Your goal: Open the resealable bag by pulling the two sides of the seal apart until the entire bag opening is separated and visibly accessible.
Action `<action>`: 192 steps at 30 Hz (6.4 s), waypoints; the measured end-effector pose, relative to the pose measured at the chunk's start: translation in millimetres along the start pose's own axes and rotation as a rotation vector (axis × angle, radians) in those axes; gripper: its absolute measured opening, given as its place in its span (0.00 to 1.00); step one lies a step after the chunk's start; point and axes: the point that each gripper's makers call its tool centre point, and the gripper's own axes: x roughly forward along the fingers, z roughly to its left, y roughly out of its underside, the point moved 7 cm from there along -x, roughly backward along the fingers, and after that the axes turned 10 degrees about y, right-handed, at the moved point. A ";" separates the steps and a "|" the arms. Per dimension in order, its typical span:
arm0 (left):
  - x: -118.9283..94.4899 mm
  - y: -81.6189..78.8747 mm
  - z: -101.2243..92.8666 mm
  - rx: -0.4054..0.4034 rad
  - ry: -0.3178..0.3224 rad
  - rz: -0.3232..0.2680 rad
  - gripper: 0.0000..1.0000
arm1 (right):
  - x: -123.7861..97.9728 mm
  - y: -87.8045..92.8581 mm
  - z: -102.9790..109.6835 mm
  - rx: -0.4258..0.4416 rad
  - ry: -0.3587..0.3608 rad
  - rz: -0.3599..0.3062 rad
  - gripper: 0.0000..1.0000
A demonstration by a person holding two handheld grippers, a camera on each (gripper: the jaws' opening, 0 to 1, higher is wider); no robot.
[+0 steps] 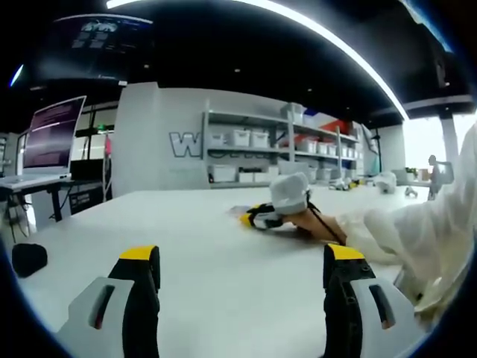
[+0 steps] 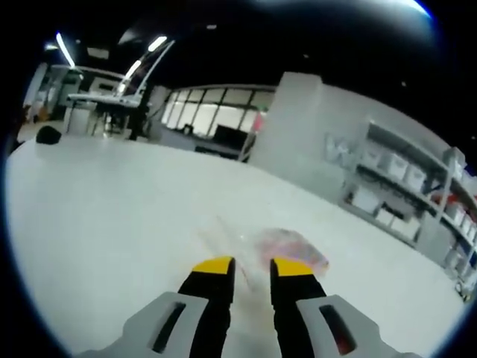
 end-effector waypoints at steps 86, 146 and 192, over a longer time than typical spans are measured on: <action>1.6 -3.5 -3.7 0.025 -0.007 0.020 0.89 | -7.3 -56.6 -80.3 0.281 0.090 -0.221 0.00; 10.2 -9.6 -23.2 0.055 0.040 0.042 0.89 | -31.5 -67.8 -117.0 0.244 0.121 -0.275 0.00; 24.7 -4.2 -30.9 0.050 0.073 0.050 0.89 | -63.3 -61.5 -132.8 0.288 0.081 -0.323 0.00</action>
